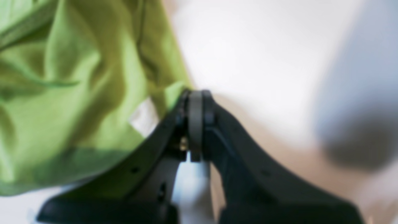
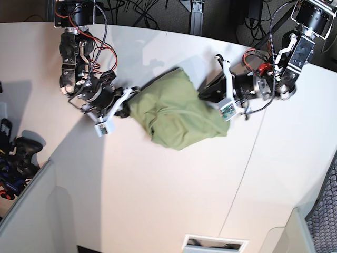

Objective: Layout the t-shirt on the table in an organized manner, then fold the t-shirt properly

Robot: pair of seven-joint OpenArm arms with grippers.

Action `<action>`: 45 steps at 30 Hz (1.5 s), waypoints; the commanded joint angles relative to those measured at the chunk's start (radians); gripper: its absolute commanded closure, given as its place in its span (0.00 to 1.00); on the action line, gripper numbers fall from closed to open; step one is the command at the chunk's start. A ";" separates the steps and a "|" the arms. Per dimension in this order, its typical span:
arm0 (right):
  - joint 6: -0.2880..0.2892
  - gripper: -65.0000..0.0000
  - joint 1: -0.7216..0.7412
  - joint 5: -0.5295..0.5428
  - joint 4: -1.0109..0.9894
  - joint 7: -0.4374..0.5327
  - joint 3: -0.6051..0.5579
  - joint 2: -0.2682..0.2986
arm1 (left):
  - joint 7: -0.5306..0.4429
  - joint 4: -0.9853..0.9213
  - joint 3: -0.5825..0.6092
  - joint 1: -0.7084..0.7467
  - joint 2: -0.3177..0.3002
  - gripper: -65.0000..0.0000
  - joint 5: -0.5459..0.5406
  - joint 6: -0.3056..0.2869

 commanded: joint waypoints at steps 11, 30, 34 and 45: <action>0.005 1.00 -0.071 0.082 0.057 0.002 0.006 -0.044 | -0.036 -0.146 -0.006 -0.195 -0.002 0.97 -0.008 -0.011; 0.004 1.00 -0.119 -0.024 0.234 0.001 0.042 -0.131 | -0.064 -0.258 -0.098 -0.315 -0.061 0.97 -0.082 -0.011; 0.004 1.00 -0.120 -0.019 0.277 0.001 0.103 -0.108 | 0.049 -0.097 -0.186 -0.245 -0.106 0.97 -0.200 -0.011; 0.005 1.00 -0.264 0.108 0.381 -0.049 0.287 -0.023 | 0.123 0.261 -0.409 0.182 -0.208 0.97 -0.272 -0.011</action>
